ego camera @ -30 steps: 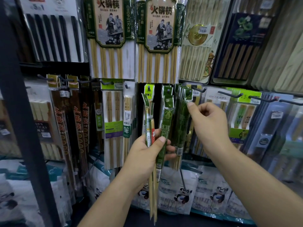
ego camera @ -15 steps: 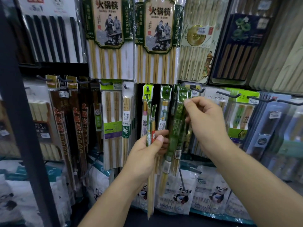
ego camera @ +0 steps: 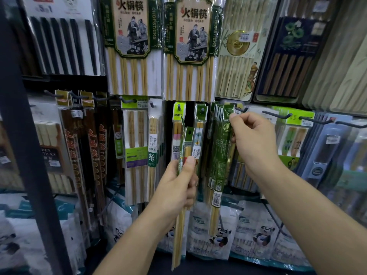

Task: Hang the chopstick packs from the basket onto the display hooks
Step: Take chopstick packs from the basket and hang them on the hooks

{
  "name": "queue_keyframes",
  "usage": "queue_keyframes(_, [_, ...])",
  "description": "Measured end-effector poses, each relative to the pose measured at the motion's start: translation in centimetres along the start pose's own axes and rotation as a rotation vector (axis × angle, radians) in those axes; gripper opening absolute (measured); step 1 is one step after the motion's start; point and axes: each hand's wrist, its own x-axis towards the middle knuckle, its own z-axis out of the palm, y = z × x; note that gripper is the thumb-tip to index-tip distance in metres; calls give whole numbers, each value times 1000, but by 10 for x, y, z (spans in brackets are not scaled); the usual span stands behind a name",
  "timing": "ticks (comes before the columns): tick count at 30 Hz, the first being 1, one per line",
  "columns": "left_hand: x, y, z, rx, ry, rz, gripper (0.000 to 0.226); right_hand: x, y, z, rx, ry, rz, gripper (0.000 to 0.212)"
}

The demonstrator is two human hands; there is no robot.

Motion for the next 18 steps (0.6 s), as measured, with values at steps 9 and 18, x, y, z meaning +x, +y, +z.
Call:
queue_keyframes(9, [-2, 1, 0, -37, 30, 57, 9, 1, 6, 1, -51, 6, 42, 35])
queue_keyframes(18, [2, -1, 0, -53, 40, 130, 7, -24, 6, 0, -31, -2, -1, 33])
